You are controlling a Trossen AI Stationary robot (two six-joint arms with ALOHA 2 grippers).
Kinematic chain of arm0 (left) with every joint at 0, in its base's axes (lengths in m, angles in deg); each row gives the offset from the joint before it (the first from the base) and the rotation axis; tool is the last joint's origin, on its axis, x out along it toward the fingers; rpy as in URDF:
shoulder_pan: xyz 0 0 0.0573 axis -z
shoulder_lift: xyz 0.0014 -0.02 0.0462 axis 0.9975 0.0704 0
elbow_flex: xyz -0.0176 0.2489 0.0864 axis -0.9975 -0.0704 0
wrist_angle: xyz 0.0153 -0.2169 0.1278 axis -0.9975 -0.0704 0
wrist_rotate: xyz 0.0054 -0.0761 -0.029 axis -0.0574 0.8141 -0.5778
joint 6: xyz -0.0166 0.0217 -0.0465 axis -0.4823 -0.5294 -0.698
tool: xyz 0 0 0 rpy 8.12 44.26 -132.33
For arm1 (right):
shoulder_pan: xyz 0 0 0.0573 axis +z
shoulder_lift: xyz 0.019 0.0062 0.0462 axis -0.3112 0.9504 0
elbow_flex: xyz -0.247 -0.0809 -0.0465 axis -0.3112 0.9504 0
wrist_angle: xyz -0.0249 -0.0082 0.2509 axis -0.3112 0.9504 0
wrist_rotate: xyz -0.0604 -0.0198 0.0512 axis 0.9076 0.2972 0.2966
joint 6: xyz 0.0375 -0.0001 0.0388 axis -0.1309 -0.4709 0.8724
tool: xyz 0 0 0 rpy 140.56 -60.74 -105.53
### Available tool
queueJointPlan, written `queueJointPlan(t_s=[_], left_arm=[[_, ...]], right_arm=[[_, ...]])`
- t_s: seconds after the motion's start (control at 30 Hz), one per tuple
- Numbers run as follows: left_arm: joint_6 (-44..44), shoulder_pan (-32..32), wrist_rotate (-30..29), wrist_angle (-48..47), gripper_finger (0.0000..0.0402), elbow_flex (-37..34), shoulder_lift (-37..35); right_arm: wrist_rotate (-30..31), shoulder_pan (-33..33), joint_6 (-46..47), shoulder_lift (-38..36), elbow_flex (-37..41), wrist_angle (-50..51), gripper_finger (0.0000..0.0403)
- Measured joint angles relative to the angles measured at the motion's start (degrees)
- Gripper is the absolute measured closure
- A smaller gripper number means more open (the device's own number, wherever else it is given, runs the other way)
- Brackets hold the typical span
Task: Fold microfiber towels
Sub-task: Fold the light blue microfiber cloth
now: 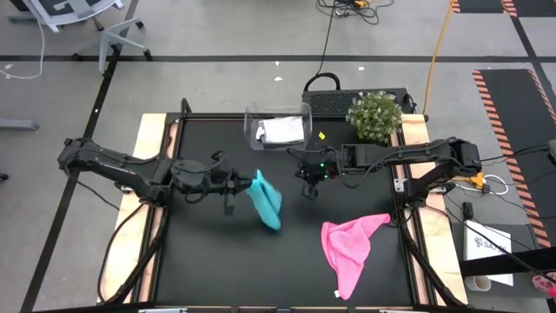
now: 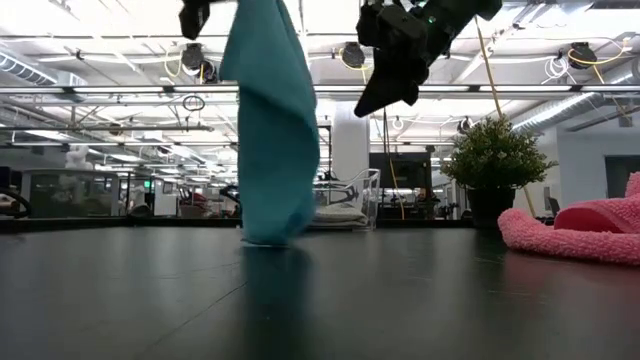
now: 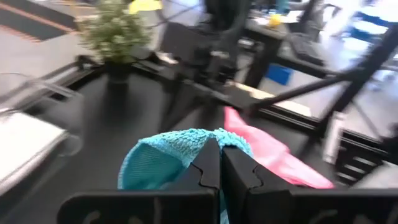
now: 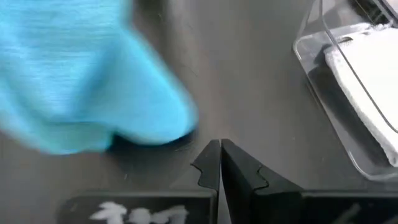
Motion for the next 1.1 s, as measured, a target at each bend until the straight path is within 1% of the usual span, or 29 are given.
queueJointPlan(t_s=[0.1, 0.23, 0.3, 0.4, 0.57, 0.83, 1.1], left_arm=[[-0.08, 0.47, 0.04, -2.50, 0.0399, 0.04, -1.36], [-1.29, 0.38, -2.69, -5.83, 0.0400, 0.04, -1.52], [-2.16, 0.24, -3.13, -6.13, 0.0400, 0.04, -1.07], [-2.75, 0.15, -3.81, -6.44, 0.0399, 0.02, -0.11], [-3.93, 0.15, -3.98, -6.66, 0.0399, 0.02, 0.64], [-4.72, 0.15, -4.22, -6.51, 0.0399, 0.02, 0.60], [-4.85, 0.15, -4.23, -6.51, 0.0400, 0.02, 0.60]], right_arm=[[-1.76, 0.02, -0.26, 0.00, 0.00, -1.44, 0.0397], [-6.11, 0.00, -0.18, 0.00, 0.00, -5.64, 0.0396], [-7.65, 0.02, -0.17, 0.00, 0.23, -7.84, 0.0396], [-7.89, 0.04, 0.42, 0.00, 1.12, -10.40, 0.0392], [-7.71, 0.04, 1.83, 0.00, 2.89, -12.87, 0.0374], [-7.55, 0.04, 1.77, 0.00, 3.19, -14.00, 0.0345], [-7.49, 0.04, 1.75, 0.00, 3.19, -14.34, 0.0339]])
